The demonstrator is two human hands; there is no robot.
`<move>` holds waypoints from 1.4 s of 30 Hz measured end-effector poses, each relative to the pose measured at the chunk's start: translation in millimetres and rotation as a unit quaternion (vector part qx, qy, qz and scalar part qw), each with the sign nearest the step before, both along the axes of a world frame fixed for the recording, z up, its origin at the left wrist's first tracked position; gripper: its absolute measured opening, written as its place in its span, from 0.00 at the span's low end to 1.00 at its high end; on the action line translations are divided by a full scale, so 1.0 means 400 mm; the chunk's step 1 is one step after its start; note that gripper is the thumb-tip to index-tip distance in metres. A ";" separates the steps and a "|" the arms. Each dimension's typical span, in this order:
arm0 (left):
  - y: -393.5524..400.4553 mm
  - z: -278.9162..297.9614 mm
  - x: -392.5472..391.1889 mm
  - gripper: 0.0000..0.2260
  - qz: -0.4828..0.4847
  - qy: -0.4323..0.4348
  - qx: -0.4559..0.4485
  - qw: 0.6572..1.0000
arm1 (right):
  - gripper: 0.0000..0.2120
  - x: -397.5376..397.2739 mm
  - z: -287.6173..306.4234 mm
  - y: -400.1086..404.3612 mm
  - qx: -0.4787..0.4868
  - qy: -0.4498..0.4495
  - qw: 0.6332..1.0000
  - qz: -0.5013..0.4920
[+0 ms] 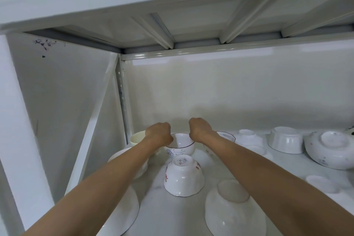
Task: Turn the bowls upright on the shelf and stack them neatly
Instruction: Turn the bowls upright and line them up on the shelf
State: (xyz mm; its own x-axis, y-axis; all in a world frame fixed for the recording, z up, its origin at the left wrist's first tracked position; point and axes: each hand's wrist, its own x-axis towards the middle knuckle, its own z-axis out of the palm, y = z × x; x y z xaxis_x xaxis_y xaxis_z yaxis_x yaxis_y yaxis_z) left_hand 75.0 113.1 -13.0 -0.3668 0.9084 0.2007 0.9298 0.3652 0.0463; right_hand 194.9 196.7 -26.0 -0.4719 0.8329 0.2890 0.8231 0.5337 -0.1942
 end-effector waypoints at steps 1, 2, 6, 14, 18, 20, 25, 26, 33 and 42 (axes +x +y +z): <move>0.008 0.004 0.008 0.10 -0.003 0.024 0.018 1.000 | 0.14 0.014 0.009 0.003 0.001 0.012 1.000 -0.005; 0.019 0.008 0.018 0.12 -0.012 0.020 0.043 0.999 | 0.13 0.031 0.017 0.005 0.000 0.022 1.000 -0.009; 0.058 0.024 0.092 0.06 -0.120 -0.155 0.087 0.977 | 0.11 0.117 0.048 0.023 -0.008 0.049 0.998 -0.040; 0.087 0.013 0.313 0.13 -0.254 -0.372 -0.129 0.883 | 0.05 0.358 0.080 0.068 -0.090 0.048 0.983 -0.151; 0.116 -0.013 0.382 0.21 -0.193 -0.361 -0.186 0.893 | 0.10 0.437 0.065 0.079 -0.148 0.028 0.971 -0.183; 0.130 -0.026 0.403 0.25 -0.169 -0.352 -0.188 0.901 | 0.11 0.466 0.054 0.082 -0.203 0.013 0.962 -0.184; 0.135 -0.031 0.454 0.28 -0.134 -0.274 -0.190 0.933 | 0.14 0.513 0.024 0.087 -0.294 0.004 0.938 -0.186; 0.135 -0.031 0.461 0.28 -0.127 -0.254 -0.190 0.940 | 0.14 0.517 0.017 0.090 -0.295 0.015 0.937 -0.189; 0.162 -0.057 0.499 0.21 -0.121 -0.184 -0.182 0.958 | 0.15 0.507 -0.017 0.098 -0.264 0.096 0.944 -0.170; 0.227 -0.023 0.539 0.10 -0.158 0.086 0.006 0.984 | 0.23 0.500 -0.042 0.121 -0.253 0.125 0.947 -0.153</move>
